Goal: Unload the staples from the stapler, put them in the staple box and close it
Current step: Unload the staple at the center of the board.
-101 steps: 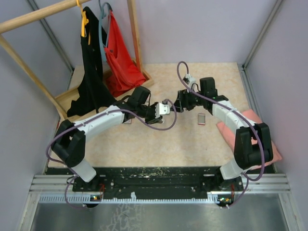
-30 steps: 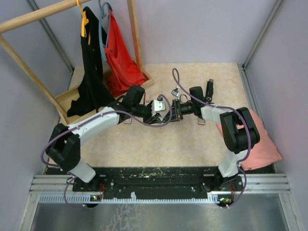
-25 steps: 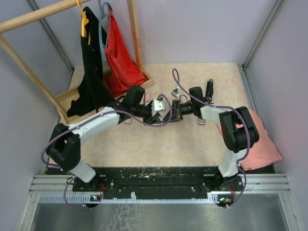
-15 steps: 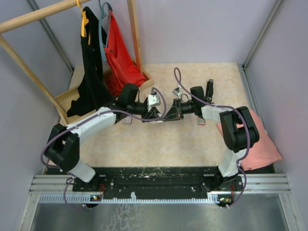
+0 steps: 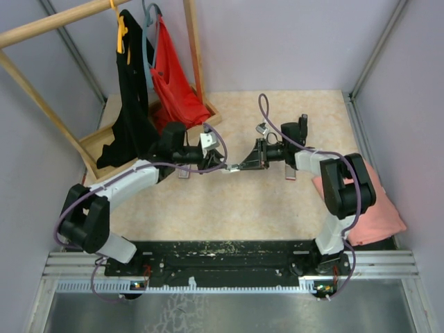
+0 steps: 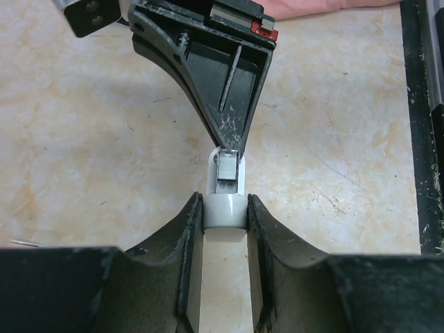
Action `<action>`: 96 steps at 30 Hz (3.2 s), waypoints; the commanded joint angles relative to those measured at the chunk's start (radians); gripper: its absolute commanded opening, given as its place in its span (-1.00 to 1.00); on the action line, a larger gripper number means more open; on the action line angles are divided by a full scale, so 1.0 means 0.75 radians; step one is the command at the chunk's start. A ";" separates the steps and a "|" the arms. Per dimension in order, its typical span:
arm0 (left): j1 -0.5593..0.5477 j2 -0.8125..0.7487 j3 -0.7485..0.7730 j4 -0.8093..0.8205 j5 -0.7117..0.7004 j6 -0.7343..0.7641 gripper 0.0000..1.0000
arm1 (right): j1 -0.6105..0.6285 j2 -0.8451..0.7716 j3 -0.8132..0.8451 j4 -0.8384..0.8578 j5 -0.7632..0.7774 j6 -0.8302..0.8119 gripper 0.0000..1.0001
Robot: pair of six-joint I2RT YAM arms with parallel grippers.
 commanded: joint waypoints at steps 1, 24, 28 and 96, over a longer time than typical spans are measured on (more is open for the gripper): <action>0.068 -0.088 -0.018 0.107 -0.022 -0.069 -0.69 | -0.053 -0.062 -0.013 0.069 0.036 -0.045 -1.00; 0.094 -0.166 -0.123 0.083 -0.015 0.012 -0.22 | -0.083 -0.134 -0.018 0.069 0.041 -0.053 -1.00; 0.093 -0.171 -0.125 0.067 -0.004 0.024 0.11 | -0.087 -0.151 -0.016 0.058 0.048 -0.058 -1.00; 0.002 0.680 1.000 -1.106 0.208 0.019 0.33 | -0.001 -0.394 -0.010 -0.192 0.261 -0.506 -1.00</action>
